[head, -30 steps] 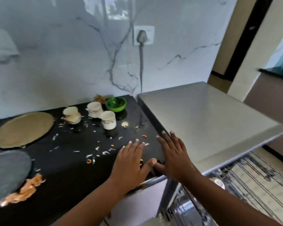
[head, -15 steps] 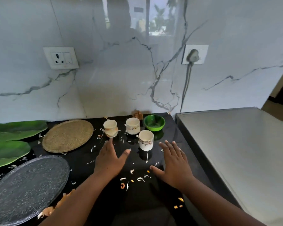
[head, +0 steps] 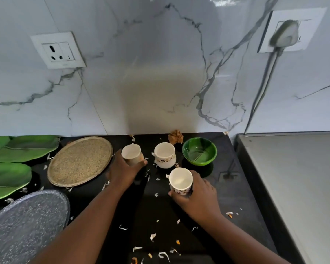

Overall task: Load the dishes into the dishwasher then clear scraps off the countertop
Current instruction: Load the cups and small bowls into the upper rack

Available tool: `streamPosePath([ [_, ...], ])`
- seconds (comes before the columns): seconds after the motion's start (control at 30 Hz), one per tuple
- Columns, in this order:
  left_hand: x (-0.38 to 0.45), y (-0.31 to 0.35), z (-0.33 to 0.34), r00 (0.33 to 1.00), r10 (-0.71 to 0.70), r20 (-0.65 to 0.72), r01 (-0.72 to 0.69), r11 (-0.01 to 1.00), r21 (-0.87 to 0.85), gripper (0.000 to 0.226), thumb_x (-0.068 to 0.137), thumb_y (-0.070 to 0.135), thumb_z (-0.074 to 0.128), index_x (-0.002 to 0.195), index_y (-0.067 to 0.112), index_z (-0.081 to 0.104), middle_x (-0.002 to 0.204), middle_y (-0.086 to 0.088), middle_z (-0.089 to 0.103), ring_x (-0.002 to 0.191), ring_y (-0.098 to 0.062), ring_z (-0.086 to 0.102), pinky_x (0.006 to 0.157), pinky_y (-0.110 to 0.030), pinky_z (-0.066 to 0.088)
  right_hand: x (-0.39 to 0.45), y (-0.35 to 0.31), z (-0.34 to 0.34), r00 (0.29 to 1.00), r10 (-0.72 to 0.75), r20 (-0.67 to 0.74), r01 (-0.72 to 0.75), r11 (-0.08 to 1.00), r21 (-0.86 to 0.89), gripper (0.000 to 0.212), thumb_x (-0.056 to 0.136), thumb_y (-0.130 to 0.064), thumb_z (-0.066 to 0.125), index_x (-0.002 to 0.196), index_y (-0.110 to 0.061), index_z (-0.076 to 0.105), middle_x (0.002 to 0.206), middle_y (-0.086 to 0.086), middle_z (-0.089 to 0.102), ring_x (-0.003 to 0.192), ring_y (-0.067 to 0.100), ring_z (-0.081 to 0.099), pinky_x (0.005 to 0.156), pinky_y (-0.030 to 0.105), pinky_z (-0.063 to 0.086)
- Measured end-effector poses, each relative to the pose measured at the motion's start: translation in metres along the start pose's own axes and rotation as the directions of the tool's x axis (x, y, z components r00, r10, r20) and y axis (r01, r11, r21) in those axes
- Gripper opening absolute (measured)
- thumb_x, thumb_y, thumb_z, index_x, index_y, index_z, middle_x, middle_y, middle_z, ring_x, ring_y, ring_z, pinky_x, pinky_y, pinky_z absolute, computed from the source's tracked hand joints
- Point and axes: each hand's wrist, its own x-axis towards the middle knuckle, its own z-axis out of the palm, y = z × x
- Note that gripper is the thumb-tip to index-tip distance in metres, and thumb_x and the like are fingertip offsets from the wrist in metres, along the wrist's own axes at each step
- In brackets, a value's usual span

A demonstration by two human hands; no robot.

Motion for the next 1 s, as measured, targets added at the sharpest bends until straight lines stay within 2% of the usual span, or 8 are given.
streamPosePath([
  [0.27, -0.021, 0.010, -0.003, 0.994, 0.069, -0.089, -0.081, 0.987, -0.139, 0.070, 0.070, 0.042, 0.081, 0.126, 0.025, 0.044, 0.120, 0.004, 0.055, 0.111, -0.020, 0.053, 0.098, -0.045, 0.041, -0.009, -0.005, -0.016, 1.000, -0.007, 0.009, 0.007, 0.999, 0.051, 0.073, 0.067, -0.065, 0.071, 0.129, -0.040, 0.042, 0.120, -0.020, 0.055, 0.117, 0.009, 0.045, 0.102, 0.034, 0.032],
  [0.43, -0.081, 0.028, -0.026, 0.978, 0.206, -0.032, -0.195, 0.852, -0.486, 0.056, 0.075, 0.021, 0.080, 0.117, 0.028, 0.044, 0.109, 0.007, 0.055, 0.097, -0.009, 0.057, 0.072, -0.022, 0.045, -0.044, -0.019, -0.043, 0.994, 0.108, 0.030, -0.110, 0.892, 0.439, 0.079, 0.049, -0.056, 0.084, 0.113, -0.037, 0.041, 0.113, -0.011, 0.061, 0.102, 0.007, 0.061, 0.087, 0.033, 0.053],
  [0.53, -0.119, 0.037, -0.046, 0.960, 0.273, 0.067, -0.157, 0.719, -0.677, 0.043, 0.078, 0.020, 0.078, 0.109, 0.032, 0.050, 0.104, 0.009, 0.059, 0.086, -0.001, 0.063, 0.066, -0.021, 0.051, -0.076, -0.035, -0.060, 0.973, 0.222, 0.065, -0.202, 0.678, 0.707, 0.072, 0.056, -0.036, 0.089, 0.112, -0.024, 0.046, 0.115, 0.015, 0.063, 0.097, 0.027, 0.067, 0.078, 0.044, 0.059],
  [0.63, -0.151, 0.045, -0.064, 0.923, 0.324, 0.207, -0.033, 0.602, -0.798, 0.060, 0.060, 0.046, 0.077, 0.111, 0.030, 0.051, 0.102, -0.001, 0.063, 0.075, -0.007, 0.066, 0.055, -0.027, 0.052, -0.109, -0.054, -0.078, 0.945, 0.252, 0.207, -0.274, 0.268, 0.923, 0.059, 0.074, -0.031, 0.078, 0.122, -0.010, 0.050, 0.115, 0.024, 0.065, 0.088, 0.033, 0.069, 0.068, 0.039, 0.058],
  [0.77, -0.187, 0.057, -0.078, 0.854, 0.396, 0.337, 0.038, 0.599, -0.800, 0.069, 0.053, 0.053, 0.077, 0.109, 0.026, 0.048, 0.098, -0.004, 0.066, 0.073, -0.013, 0.064, 0.050, -0.025, 0.045, -0.158, -0.064, -0.098, 0.923, 0.240, 0.300, -0.271, -0.146, 0.951, 0.085, 0.050, -0.047, 0.089, 0.119, -0.007, 0.059, 0.095, 0.021, 0.066, 0.078, 0.036, 0.069, 0.069, 0.041, 0.059],
  [0.83, -0.209, 0.065, -0.081, 0.801, 0.468, 0.373, 0.004, 0.619, -0.785, 0.058, 0.061, 0.045, 0.085, 0.105, 0.023, 0.053, 0.090, -0.004, 0.067, 0.065, -0.008, 0.062, 0.046, -0.021, 0.043, -0.182, -0.060, -0.108, 0.929, 0.230, 0.291, -0.234, -0.247, 0.940, 0.095, 0.039, -0.037, 0.095, 0.121, -0.005, 0.059, 0.093, 0.019, 0.065, 0.074, 0.033, 0.068, 0.065, 0.040, 0.060],
  [0.93, -0.243, 0.073, -0.076, 0.740, 0.536, 0.406, -0.017, 0.618, -0.786, 0.041, 0.068, 0.027, 0.075, 0.102, 0.014, 0.057, 0.085, -0.006, 0.067, 0.058, -0.001, 0.061, 0.045, -0.014, 0.042, -0.217, -0.050, -0.123, 0.932, 0.243, 0.269, -0.203, -0.263, 0.943, 0.081, 0.060, -0.029, 0.087, 0.128, -0.003, 0.053, 0.094, 0.020, 0.064, 0.067, 0.031, 0.067, 0.056, 0.037, 0.060],
  [1.0, -0.267, 0.077, -0.070, 0.689, 0.573, 0.444, -0.035, 0.638, -0.769, 0.050, 0.062, 0.034, 0.082, 0.102, 0.015, 0.059, 0.089, -0.007, 0.070, 0.065, -0.005, 0.065, 0.051, -0.016, 0.047, -0.239, -0.039, -0.133, 0.927, 0.280, 0.248, -0.177, -0.257, 0.950, 0.071, 0.069, -0.029, 0.084, 0.127, -0.001, 0.052, 0.094, 0.023, 0.065, 0.066, 0.031, 0.068, 0.054, 0.037, 0.060],
])
